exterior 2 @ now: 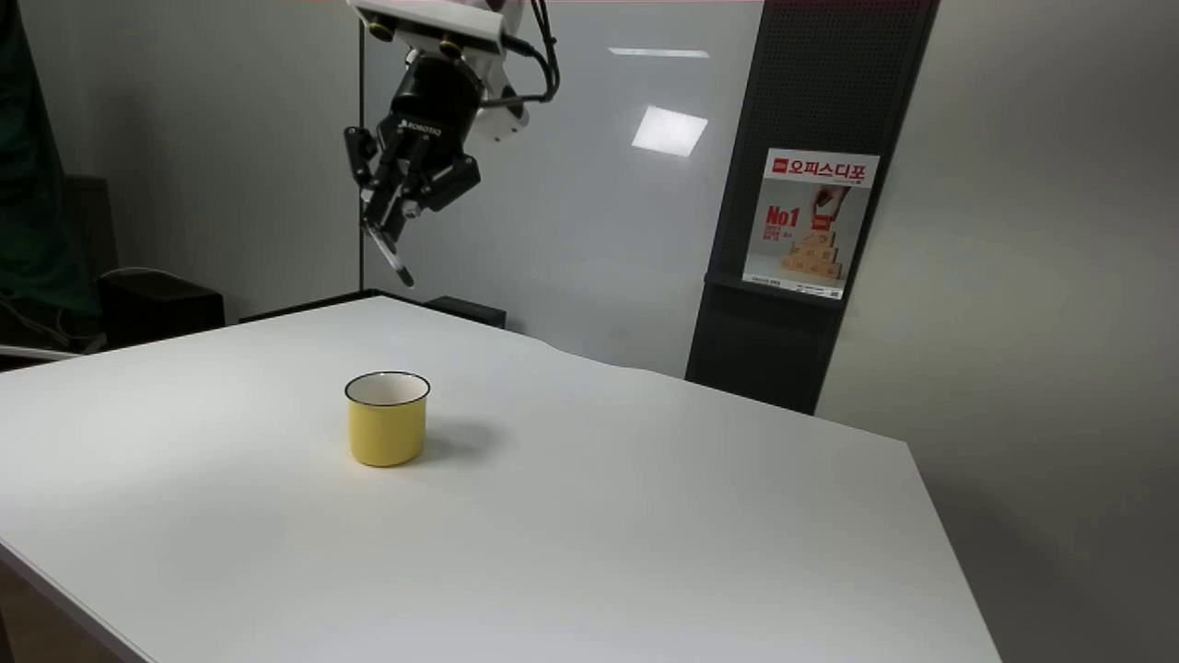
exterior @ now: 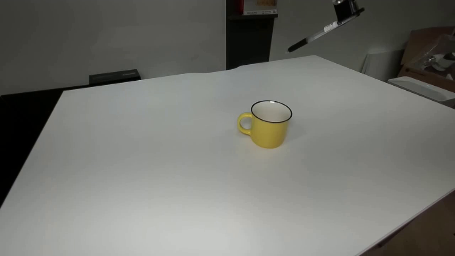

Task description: Put the pen in the cup

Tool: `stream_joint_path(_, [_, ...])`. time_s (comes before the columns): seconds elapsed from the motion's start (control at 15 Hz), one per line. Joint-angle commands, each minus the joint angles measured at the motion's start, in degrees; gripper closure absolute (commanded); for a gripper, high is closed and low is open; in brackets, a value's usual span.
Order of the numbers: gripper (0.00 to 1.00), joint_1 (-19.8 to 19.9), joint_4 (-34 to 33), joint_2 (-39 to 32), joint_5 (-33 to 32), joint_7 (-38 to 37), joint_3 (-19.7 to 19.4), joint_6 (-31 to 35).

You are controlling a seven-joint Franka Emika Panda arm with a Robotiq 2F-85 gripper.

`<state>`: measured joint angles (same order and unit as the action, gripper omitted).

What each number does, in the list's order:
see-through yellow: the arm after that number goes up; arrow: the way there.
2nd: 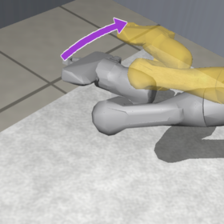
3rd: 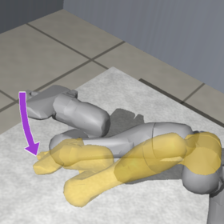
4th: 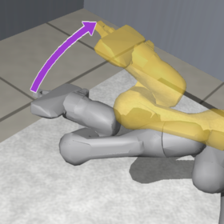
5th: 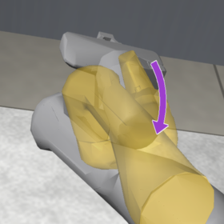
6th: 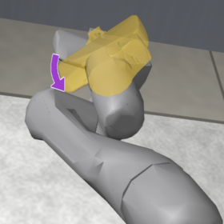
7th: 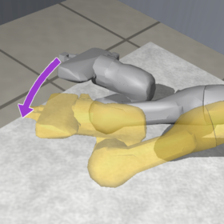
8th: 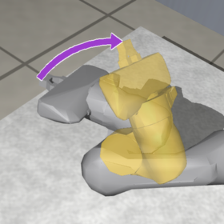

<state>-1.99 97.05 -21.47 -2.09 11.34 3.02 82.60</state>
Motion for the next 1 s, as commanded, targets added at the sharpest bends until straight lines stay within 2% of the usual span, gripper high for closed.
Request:
stream_joint_path(0.0, [0.95,0.24,-6.92,-5.62,1.21,-1.45,-0.07,-4.57])
stream_joint_path(0.67, [0.95,-0.79,-19.62,-19.18,1.34,-1.61,0.54,-10.41])
stream_joint_path(0.93, [0.95,-1.24,-21.53,-22.24,1.6,-1.42,0.88,-11.53])
